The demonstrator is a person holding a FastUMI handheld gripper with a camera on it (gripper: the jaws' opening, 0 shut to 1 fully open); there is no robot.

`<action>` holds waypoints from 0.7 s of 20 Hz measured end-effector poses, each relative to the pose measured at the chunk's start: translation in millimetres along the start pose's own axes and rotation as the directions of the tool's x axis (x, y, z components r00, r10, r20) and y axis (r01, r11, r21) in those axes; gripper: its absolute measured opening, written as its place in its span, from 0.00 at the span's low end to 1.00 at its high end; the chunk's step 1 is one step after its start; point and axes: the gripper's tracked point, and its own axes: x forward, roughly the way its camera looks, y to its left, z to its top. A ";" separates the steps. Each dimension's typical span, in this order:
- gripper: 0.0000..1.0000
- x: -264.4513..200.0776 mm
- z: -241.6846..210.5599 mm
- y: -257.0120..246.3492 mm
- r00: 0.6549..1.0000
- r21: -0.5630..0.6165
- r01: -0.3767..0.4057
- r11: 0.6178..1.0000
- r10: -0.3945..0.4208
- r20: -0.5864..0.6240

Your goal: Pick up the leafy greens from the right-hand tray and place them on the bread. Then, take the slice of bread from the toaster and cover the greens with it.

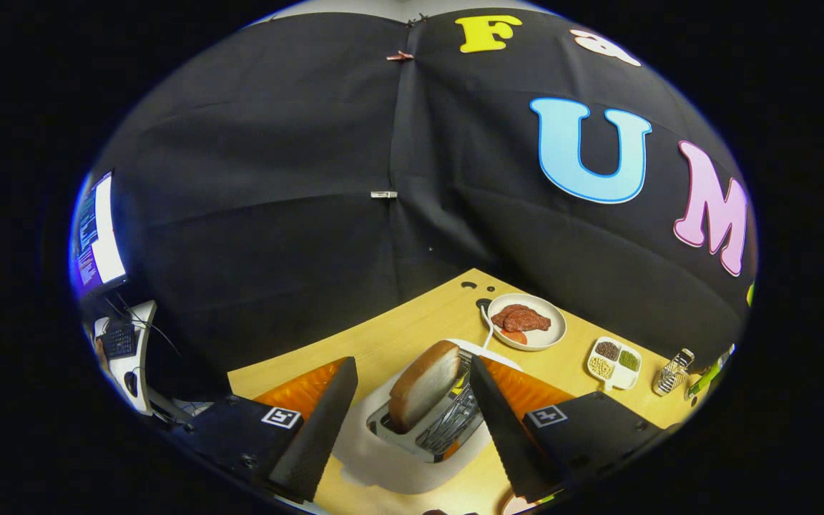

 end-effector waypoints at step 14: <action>0.58 50.0 -21.2 -6.5 0.994 0.038 0.069 0.997 -0.065 -0.086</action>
